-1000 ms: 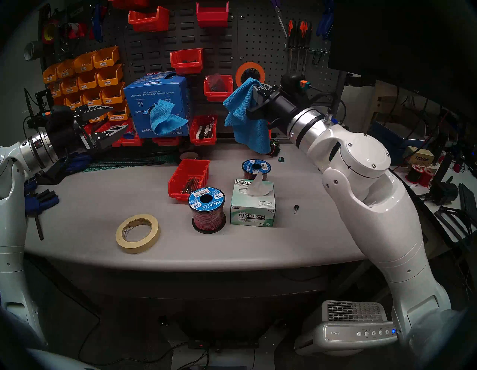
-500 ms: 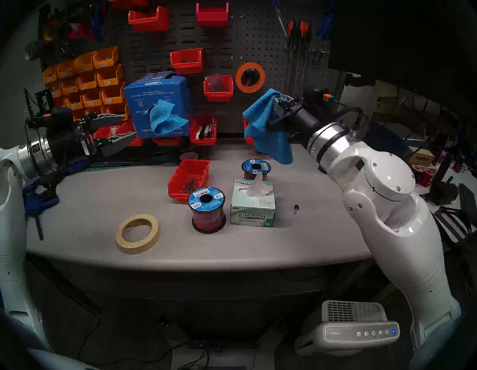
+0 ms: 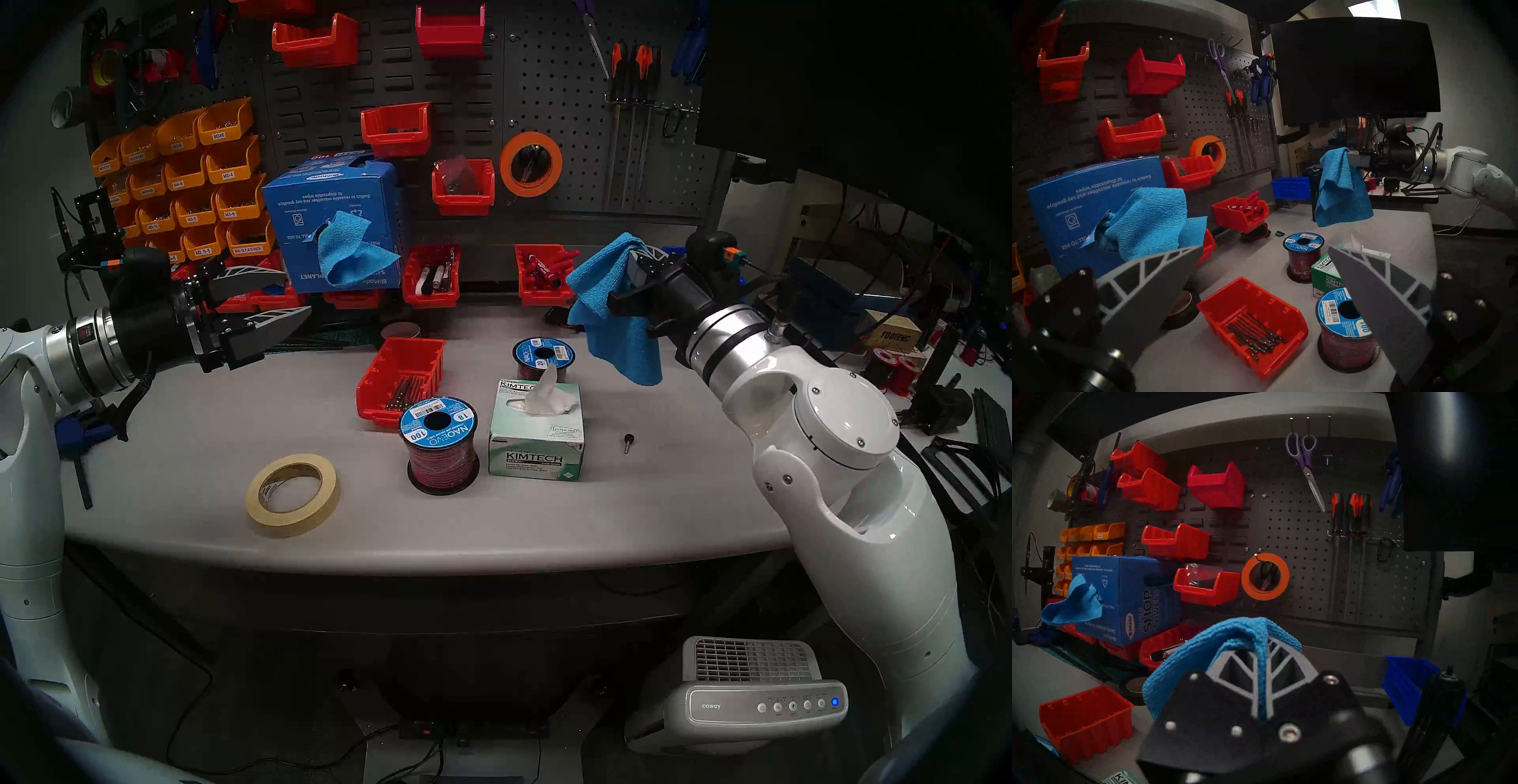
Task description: Take out a shop towel
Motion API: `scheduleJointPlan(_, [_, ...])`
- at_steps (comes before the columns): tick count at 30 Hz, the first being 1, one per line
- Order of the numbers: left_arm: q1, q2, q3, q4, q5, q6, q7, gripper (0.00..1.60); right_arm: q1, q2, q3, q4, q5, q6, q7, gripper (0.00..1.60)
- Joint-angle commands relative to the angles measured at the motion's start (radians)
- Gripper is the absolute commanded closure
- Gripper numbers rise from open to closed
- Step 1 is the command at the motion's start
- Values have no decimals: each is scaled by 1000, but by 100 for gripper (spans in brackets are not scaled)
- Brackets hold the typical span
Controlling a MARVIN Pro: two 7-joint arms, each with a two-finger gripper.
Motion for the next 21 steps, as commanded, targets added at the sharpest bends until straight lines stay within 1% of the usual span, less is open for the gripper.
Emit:
scheduleJointPlan(1, [-15,-21,12,-33,-2,4,24,0,-118,-37,76,-48,-19,-17,-24,160])
scheduleJointPlan(3, [-18,-28,17,-39,-3,8,32,0,-145,-51,79,-52,-22,-12,-21,160])
scheduleJointPlan(5, [-21,-36,22,-46,-4,14,42,0,-190,-64,91,-57,-30,-20,-14,160])
scheduleJointPlan(6, [-22,-38,23,-48,-4,16,46,0,-178,-73,79,-47,-35,-15,-12,160])
scheduleJointPlan(9, [-28,-55,33,-55,-2,26,70,0,-240,-90,106,-49,-53,-50,10,160])
scheduleJointPlan(10, [-30,-58,36,-55,-1,27,77,0,-240,-98,107,-41,-59,-57,18,160])
scheduleJointPlan(14, [-31,-84,43,-59,6,38,117,0,-302,-103,167,-19,-61,-129,72,160])
scheduleJointPlan(16, [-31,-91,44,-61,6,38,130,0,-282,-97,168,13,-57,-157,100,160])
scheduleJointPlan(21, [-29,-119,39,-72,1,56,166,0,-170,-81,120,78,-39,-156,121,160])
